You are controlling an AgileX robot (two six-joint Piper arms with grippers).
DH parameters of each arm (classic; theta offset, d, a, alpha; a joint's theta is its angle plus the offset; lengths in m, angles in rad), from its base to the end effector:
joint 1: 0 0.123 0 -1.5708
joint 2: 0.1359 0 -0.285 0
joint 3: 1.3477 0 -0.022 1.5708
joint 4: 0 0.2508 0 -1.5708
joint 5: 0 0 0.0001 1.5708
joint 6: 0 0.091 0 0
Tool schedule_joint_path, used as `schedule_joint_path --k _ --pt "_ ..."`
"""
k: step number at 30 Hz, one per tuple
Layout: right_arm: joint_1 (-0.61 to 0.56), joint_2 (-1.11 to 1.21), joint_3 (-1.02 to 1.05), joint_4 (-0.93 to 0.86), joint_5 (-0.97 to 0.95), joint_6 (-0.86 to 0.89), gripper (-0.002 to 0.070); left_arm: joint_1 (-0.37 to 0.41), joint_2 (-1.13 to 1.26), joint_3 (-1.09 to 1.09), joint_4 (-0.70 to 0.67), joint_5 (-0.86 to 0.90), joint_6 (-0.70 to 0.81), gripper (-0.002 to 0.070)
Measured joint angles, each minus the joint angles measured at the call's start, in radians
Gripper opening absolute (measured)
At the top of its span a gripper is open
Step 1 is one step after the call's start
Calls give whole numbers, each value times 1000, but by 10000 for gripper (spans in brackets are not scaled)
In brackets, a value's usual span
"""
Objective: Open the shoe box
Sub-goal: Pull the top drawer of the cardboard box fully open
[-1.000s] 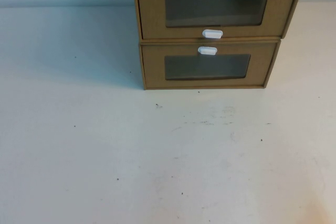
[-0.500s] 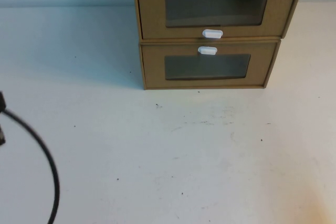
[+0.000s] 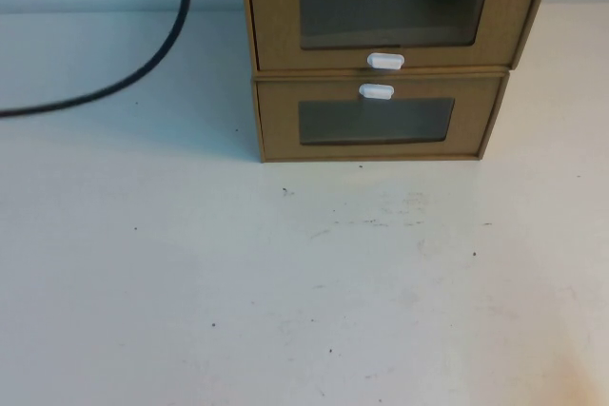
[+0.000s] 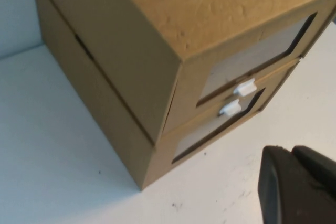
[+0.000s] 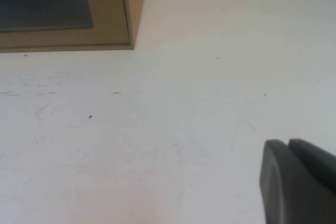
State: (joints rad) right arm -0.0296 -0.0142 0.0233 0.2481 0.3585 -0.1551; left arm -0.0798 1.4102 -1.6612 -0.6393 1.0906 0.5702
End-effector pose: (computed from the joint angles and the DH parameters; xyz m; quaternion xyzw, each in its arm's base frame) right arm 0.0530 0.0063 0.1748 0.0166 0.7954 0.0489 0.6038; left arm 0.2786 -0.0706 0.4647 0.2570 0.8325 -0.2124 0.4425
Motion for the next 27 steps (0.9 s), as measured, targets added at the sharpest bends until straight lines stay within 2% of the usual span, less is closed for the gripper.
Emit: schedule_joint_path --k 12,19,27 --pt "0 0 0 2 0 0 -14 -196 478 -623 -9 63 0 -4" --pt "0 0 0 2 0 0 -14 -228 692 -849 -40 -1 0 -4" --pt "0 0 0 2 0 0 -14 -228 809 -877 -65 -24 0 -4"
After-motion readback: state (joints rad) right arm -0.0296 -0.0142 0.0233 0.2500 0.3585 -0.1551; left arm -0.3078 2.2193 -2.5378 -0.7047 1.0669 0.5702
